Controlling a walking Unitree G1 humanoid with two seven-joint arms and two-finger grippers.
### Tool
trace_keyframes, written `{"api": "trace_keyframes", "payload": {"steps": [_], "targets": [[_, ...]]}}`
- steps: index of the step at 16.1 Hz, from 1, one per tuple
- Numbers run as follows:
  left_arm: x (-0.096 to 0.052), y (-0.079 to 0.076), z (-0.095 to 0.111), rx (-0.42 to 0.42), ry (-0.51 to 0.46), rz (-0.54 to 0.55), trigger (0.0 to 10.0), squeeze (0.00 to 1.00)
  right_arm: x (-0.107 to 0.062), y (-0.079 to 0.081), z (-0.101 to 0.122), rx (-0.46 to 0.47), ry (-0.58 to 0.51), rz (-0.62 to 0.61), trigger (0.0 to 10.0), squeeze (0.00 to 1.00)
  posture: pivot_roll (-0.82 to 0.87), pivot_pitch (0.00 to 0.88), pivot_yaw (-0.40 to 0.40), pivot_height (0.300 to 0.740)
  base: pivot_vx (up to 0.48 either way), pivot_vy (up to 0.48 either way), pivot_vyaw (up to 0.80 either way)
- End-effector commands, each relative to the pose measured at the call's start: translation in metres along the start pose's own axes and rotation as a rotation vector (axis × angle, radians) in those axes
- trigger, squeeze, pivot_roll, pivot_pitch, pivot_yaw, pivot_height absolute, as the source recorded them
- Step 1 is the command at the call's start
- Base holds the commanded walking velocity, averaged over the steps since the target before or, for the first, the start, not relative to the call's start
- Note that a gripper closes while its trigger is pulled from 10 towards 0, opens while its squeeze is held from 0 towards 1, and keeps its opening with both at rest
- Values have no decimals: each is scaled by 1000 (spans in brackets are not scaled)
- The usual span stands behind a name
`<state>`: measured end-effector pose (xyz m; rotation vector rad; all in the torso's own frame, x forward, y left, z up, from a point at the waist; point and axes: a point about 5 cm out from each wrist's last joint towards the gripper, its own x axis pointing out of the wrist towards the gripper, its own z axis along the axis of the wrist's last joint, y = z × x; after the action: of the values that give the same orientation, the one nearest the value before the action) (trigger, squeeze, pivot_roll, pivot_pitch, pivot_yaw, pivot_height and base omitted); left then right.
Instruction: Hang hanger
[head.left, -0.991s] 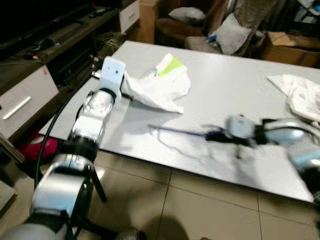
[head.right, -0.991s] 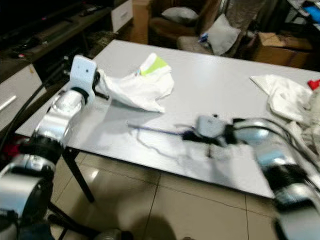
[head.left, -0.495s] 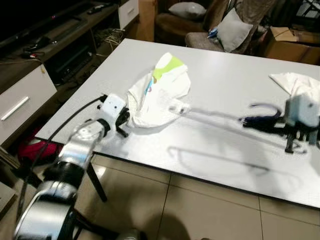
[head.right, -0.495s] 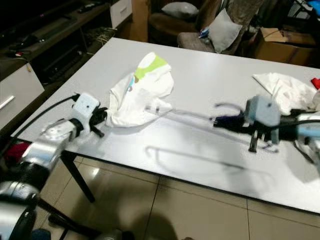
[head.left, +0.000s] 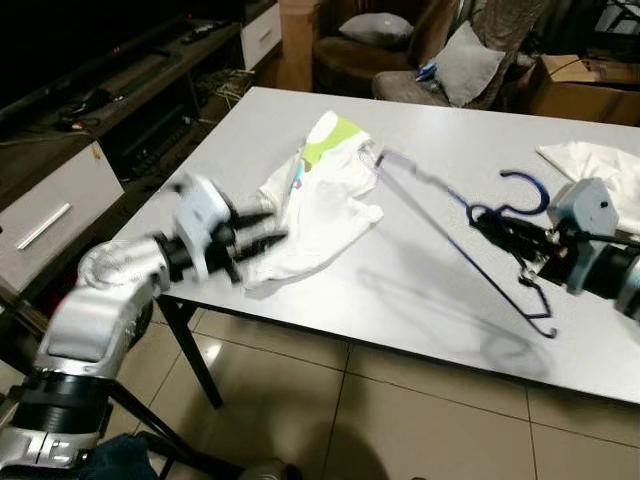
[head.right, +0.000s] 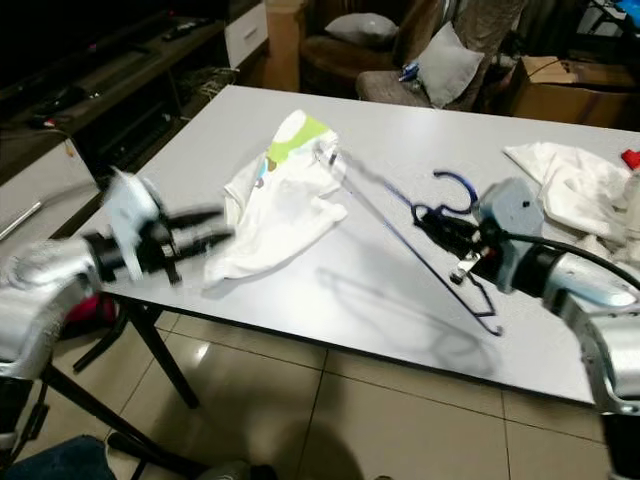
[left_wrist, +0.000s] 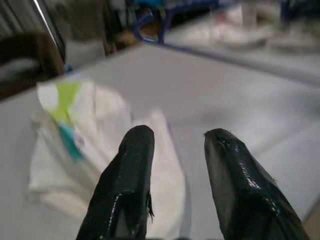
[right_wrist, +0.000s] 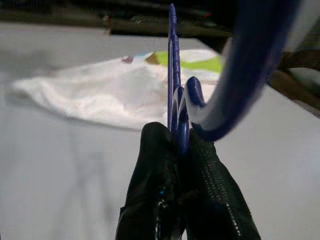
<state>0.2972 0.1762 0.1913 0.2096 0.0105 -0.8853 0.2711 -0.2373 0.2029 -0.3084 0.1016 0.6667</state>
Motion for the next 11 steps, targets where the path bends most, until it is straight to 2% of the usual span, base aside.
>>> {"api": "trace_keyframes", "payload": {"steps": [1, 2, 3, 11], "targets": [[-1, -4, 7, -64, -66, 44, 10000, 1000, 7, 5, 7, 21, -65, -88, 10000, 0, -83, 7, 76, 740, 0, 0, 0], [1, -7, 11, -88, -108, 78, 10000, 1000, 12, 7, 7, 44, -92, -168, 10000, 0, -85, 6, 74, 740, 0, 0, 0], [5, -10, 15, -147, -174, 148, 10000, 1000, 20, 11, 4, 152, -123, -283, 10000, 0, -91, 0, 72, 740, 0, 0, 0], [5, -10, 15, -147, -174, 148, 10000, 1000, 20, 11, 4, 152, -123, -283, 10000, 0, -91, 0, 72, 740, 0, 0, 0]]}}
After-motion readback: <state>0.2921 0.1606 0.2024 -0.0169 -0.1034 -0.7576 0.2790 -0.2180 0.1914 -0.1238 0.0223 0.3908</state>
